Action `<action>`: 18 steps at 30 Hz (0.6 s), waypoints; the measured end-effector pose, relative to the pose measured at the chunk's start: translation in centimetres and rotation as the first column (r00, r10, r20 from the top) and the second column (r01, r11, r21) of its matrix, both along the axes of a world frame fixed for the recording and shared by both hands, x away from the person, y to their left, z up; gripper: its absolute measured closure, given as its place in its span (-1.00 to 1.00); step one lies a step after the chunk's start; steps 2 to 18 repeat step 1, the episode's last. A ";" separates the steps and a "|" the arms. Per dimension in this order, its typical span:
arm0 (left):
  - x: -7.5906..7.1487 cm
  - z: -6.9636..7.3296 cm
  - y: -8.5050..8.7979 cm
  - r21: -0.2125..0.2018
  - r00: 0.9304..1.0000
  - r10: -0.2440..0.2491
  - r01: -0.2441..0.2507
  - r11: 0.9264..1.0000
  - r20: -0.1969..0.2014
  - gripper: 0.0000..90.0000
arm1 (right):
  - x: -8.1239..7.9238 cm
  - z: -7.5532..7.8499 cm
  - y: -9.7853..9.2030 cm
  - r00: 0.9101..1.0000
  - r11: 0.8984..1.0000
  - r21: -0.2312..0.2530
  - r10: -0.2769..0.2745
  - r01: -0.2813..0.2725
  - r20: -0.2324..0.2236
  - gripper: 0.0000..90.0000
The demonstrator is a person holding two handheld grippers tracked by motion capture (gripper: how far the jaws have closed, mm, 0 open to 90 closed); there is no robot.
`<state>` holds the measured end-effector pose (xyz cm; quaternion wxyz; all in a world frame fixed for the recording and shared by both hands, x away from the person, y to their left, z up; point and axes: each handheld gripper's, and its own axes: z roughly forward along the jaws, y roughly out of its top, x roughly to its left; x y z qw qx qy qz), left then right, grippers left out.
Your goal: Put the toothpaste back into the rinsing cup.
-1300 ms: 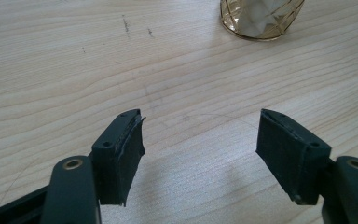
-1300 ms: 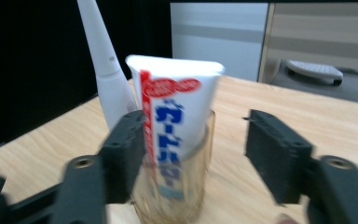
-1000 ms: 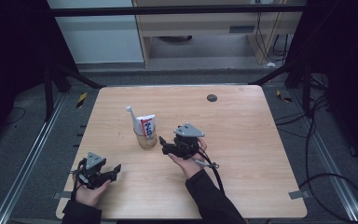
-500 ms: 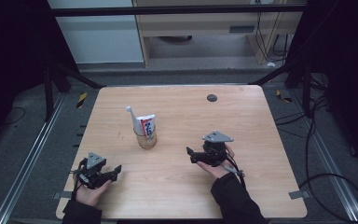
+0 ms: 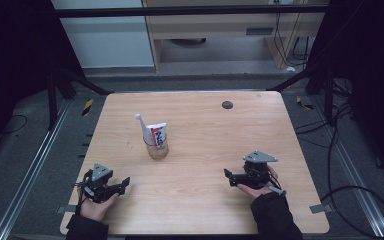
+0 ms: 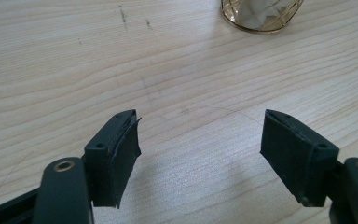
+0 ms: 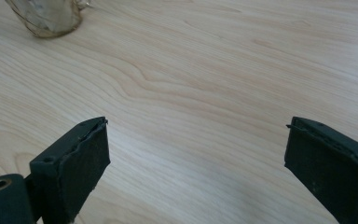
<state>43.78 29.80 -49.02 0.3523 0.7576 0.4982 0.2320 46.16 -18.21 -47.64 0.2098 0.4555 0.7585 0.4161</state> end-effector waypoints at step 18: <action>0.0 0.0 0.0 0.000 1.000 0.000 0.000 1.000 0.001 -0.41 | -0.1 0.0 -0.3 1.000 1.000 -0.004 -0.008 0.008 -0.004 -0.85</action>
